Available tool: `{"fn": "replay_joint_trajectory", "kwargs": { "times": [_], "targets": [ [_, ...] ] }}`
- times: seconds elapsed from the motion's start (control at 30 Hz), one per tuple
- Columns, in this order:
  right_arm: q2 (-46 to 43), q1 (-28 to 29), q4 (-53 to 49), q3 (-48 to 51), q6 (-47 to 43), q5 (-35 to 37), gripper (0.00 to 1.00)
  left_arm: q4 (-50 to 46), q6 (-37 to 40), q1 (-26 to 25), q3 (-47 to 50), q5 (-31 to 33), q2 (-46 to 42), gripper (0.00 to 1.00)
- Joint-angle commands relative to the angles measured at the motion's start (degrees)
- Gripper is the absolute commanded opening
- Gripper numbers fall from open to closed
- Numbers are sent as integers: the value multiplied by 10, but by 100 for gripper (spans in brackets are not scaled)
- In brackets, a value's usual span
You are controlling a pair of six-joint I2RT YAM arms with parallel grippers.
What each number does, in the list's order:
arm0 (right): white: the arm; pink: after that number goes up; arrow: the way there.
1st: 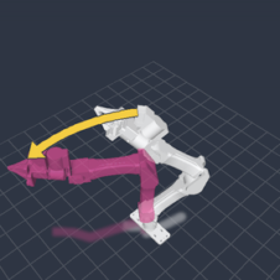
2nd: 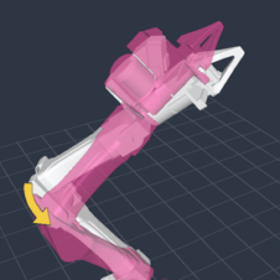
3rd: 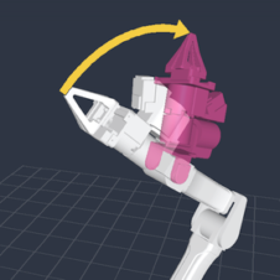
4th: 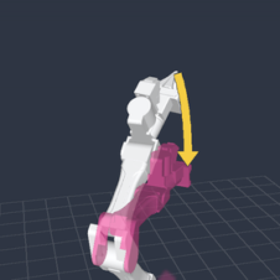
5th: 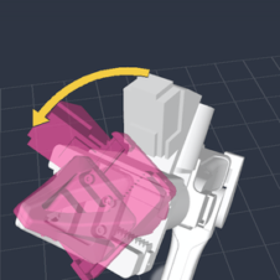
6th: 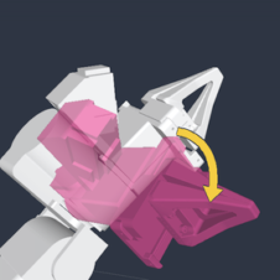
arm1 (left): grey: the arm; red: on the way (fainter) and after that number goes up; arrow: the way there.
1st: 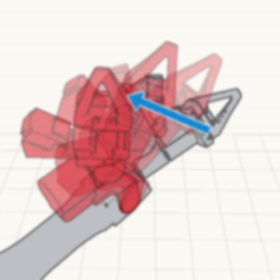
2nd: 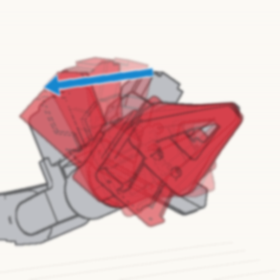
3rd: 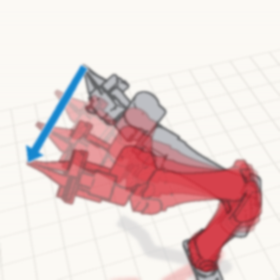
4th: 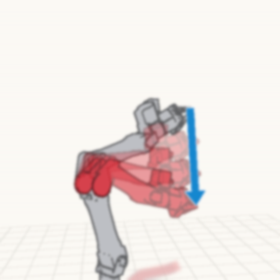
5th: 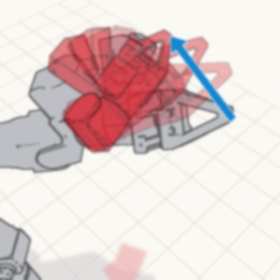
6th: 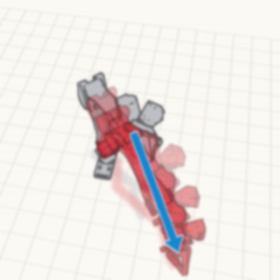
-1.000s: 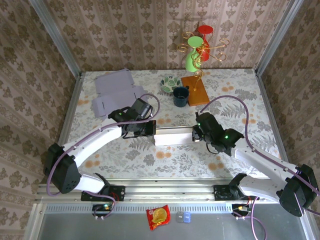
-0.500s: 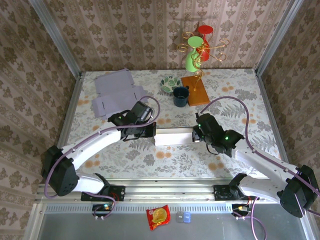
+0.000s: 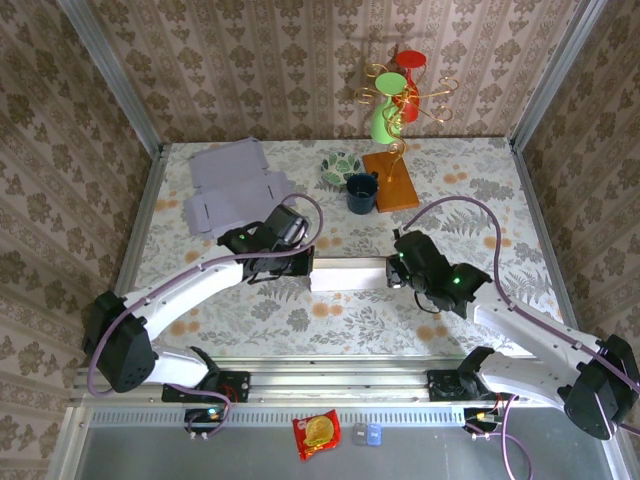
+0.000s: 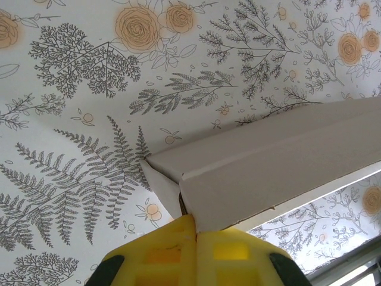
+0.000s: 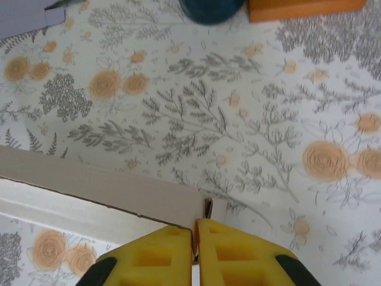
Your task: Fold the paper box
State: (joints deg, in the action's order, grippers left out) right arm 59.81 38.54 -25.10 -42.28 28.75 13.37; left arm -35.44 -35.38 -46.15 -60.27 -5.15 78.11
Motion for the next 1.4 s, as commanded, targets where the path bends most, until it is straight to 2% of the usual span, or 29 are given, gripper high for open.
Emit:
{"fn": "replay_joint_trajectory", "kwargs": {
  "times": [0.0, 0.1, 0.23, 0.43, 0.6, 0.73, 1.1, 1.37],
  "targets": [
    [-15, 2, -84, -28, 68, -27, 30, -71, 13, -11, 33, 16, 25, 0],
    [-31, -14, -92, -42, 162, -76, 47, -71, 15, -15, 33, 26, 24, 0],
    [-68, -76, -73, -34, 310, -159, 60, -72, 17, -18, 31, 33, 22, 0],
    [-97, -168, 20, 12, 547, -259, 68, -72, 17, -22, 30, 37, 22, 0],
    [-73, -173, 101, 39, 680, -276, 70, -73, 16, -25, 30, 40, 21, 0],
    [-62, -174, 113, 54, 735, -289, 69, -72, 14, -26, 28, 39, 23, 0],
    [-49, -173, 117, 76, 743, -313, 65, -75, 14, -27, 20, 40, 27, 0],
    [-34, -171, 145, 94, 732, -315, 50, -74, 14, -27, 18, 39, 31, 0]
  ]
}}
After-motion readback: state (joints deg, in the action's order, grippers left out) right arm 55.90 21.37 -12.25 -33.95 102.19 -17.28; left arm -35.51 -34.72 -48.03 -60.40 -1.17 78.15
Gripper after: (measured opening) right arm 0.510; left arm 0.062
